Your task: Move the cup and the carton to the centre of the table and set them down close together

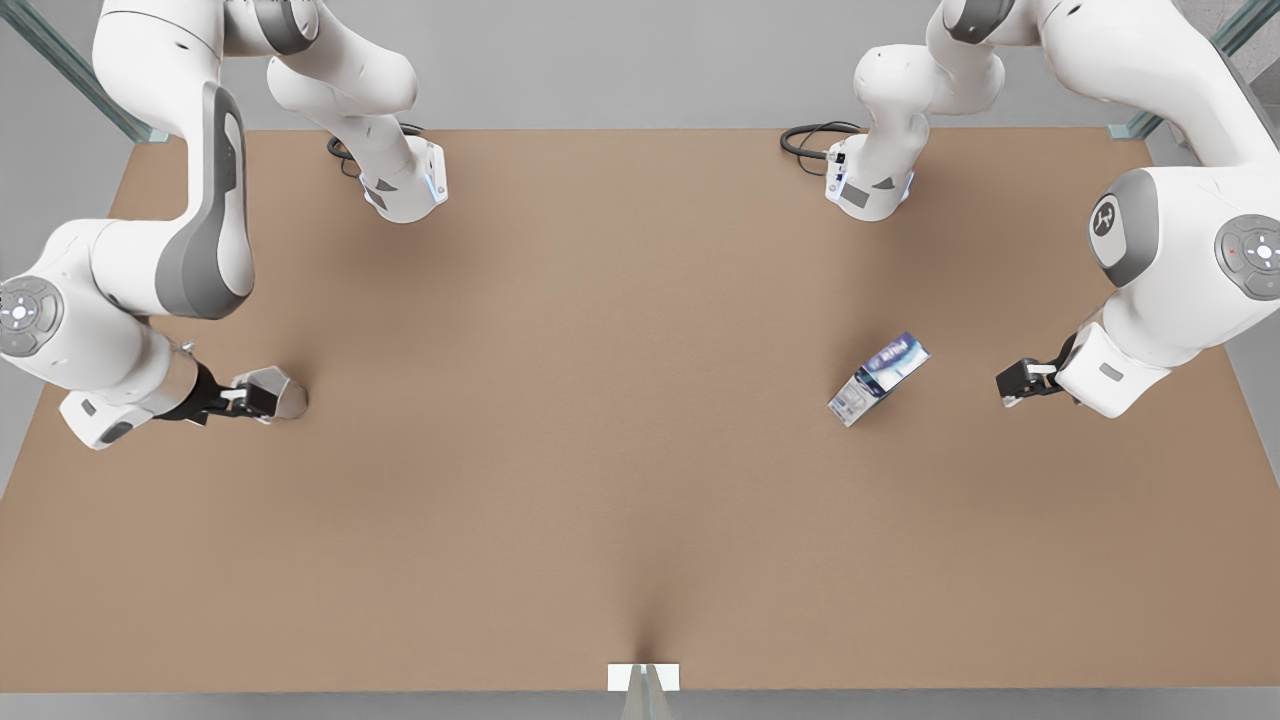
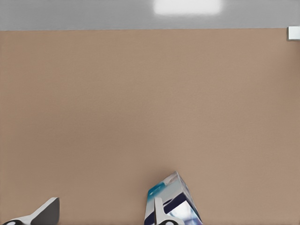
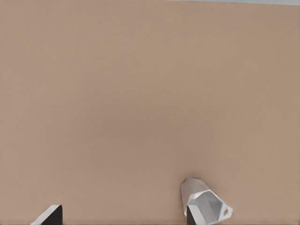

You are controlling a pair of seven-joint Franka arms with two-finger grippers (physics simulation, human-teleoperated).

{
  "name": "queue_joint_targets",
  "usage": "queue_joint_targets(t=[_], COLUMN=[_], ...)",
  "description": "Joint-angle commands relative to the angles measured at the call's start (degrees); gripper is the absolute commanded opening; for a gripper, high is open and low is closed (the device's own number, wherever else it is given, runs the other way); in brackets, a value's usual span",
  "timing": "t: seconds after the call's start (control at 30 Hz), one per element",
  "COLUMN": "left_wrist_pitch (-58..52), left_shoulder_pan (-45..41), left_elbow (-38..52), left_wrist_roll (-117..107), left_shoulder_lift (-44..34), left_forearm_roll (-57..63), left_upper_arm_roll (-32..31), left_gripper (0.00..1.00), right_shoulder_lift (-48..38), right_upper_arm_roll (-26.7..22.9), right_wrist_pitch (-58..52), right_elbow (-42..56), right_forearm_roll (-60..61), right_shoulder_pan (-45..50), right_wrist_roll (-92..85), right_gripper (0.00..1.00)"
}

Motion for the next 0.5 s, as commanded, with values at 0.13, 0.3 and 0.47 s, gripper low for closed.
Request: queue_joint_targets(t=[0.13,0.3,0.47], left_wrist_pitch=[-0.11,-0.11,-0.02], left_shoulder_pan=[0.0,0.0,0.0], left_elbow=[0.09,0.0,0.0], left_wrist_roll=[0.0,0.17,0.18], left_shoulder_lift=[-0.09,-0.09,0.0], left_forearm_roll=[-0.03,-0.03,-0.03], left_upper_arm_roll=[-0.09,-0.17,-0.09], left_gripper=[1.0,1.0,1.0], right_shoulder_lift=[-0.13,-6.9,-6.29], right_upper_arm_roll=[0.0,0.09,0.09], right_wrist_pitch=[1.02,20.88,22.64], right_elbow=[-9.04,-31.45,-35.67], right_forearm_roll=[-0.26,-1.67,-4.74], right_shoulder_pan=[-0.55,-2.66,-4.59], right_wrist_roll=[-0.62,0.0,0.18], right_gripper=[1.0,1.0,1.0])
